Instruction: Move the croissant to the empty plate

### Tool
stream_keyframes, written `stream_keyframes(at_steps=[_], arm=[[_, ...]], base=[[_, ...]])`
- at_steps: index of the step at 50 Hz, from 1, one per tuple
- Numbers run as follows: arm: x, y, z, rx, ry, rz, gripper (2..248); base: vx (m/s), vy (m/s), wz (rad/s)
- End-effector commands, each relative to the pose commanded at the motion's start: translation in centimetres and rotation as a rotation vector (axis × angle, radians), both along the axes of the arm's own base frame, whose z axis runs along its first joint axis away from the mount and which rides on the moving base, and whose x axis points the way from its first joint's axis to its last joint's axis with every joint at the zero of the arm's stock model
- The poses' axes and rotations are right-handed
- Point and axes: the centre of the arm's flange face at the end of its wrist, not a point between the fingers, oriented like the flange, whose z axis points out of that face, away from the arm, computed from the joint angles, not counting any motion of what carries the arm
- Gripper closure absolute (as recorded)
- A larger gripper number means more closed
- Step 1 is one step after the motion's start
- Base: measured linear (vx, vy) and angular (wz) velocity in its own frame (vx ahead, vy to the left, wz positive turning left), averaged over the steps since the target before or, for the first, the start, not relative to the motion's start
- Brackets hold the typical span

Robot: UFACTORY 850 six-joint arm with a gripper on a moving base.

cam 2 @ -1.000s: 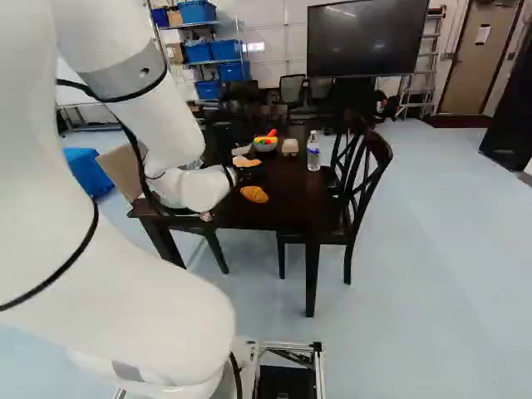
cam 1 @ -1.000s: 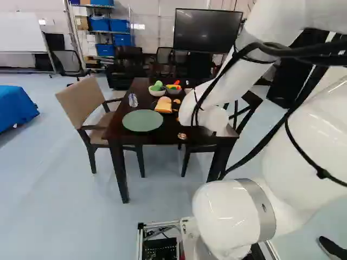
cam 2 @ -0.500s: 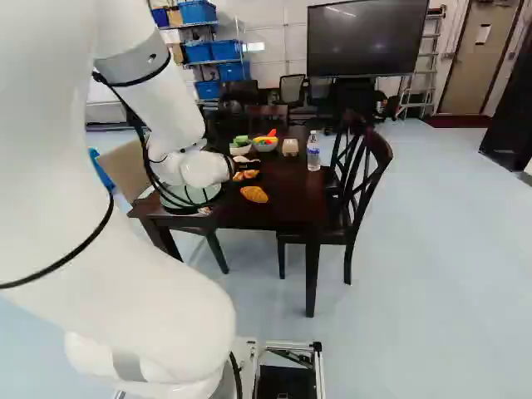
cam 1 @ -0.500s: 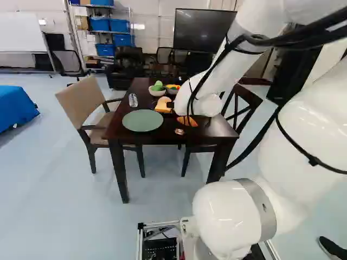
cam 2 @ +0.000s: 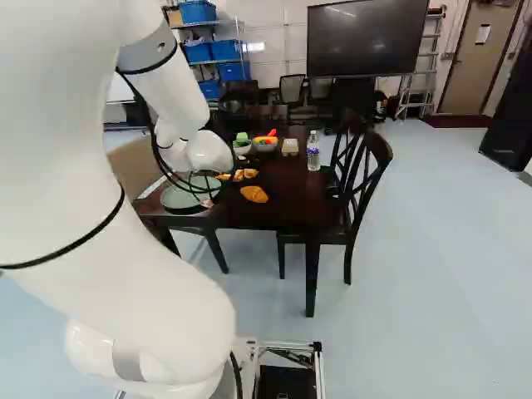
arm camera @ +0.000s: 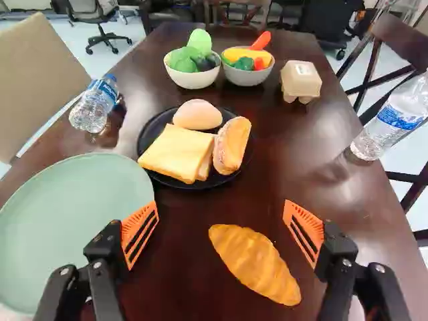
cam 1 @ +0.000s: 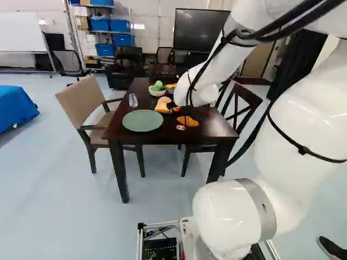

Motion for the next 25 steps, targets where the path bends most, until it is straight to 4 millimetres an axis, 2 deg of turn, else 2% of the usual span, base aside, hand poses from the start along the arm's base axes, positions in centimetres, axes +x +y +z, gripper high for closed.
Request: stream_keyframes(at_steps=[25], arm=[[2.0,-0.9,1.3,-0.033,0.172,-0.017,3]], base=[[0.0,0.0,0.0]])
